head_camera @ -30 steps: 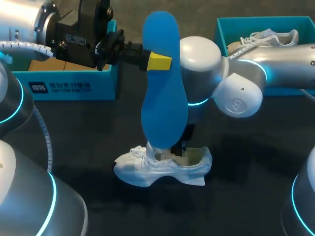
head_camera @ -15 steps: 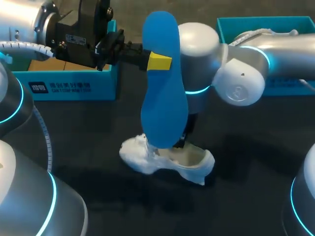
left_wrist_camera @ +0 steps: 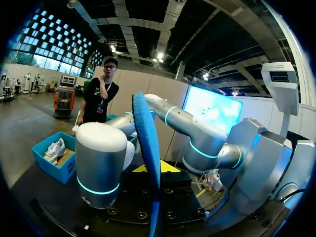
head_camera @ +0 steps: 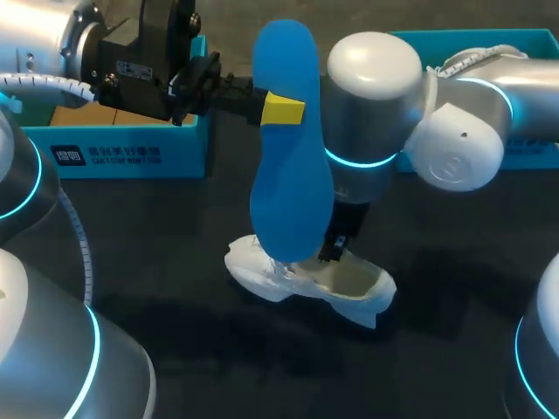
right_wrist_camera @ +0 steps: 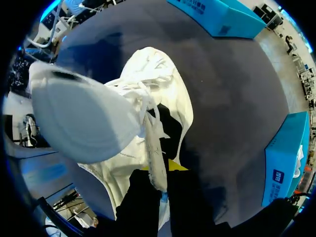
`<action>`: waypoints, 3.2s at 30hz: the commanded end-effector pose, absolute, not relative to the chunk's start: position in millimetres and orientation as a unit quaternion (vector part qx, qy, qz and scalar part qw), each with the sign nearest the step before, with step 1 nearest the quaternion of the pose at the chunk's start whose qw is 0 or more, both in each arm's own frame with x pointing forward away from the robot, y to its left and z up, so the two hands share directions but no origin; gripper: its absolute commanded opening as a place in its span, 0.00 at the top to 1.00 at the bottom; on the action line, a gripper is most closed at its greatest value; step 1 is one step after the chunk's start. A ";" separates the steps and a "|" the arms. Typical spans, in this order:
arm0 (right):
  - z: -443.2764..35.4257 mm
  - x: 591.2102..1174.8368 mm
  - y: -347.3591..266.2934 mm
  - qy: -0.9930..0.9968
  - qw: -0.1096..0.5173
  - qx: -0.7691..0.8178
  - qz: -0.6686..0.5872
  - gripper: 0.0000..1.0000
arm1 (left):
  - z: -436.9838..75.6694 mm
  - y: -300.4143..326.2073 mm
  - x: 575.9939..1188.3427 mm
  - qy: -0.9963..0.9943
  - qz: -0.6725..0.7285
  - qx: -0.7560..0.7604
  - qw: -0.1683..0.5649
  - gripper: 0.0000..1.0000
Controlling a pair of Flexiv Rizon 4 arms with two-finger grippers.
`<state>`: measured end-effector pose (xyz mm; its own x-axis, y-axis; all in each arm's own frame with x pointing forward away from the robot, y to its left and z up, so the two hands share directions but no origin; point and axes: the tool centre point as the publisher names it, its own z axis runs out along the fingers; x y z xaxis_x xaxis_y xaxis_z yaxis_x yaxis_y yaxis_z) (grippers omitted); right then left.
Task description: Take the shoe out of the shoebox, open the shoe tongue, remove and reinsert the insole, then place the shoe into the shoebox
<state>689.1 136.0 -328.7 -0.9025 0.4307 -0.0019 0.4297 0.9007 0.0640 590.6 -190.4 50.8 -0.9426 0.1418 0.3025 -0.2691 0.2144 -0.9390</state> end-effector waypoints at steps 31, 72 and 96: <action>-337.6 674.1 114.7 0.788 -0.056 0.580 0.198 1.00 | 50.7 -191.4 591.3 -0.762 0.625 0.041 0.165 1.00; -378.8 705.3 121.3 0.769 -0.103 0.608 0.166 0.00 | 50.7 -191.4 591.3 -0.762 0.625 0.041 0.165 1.00; -285.5 705.7 71.2 0.769 -0.202 0.521 0.311 0.00 | 50.7 -191.4 591.3 -0.762 0.625 0.041 0.165 1.00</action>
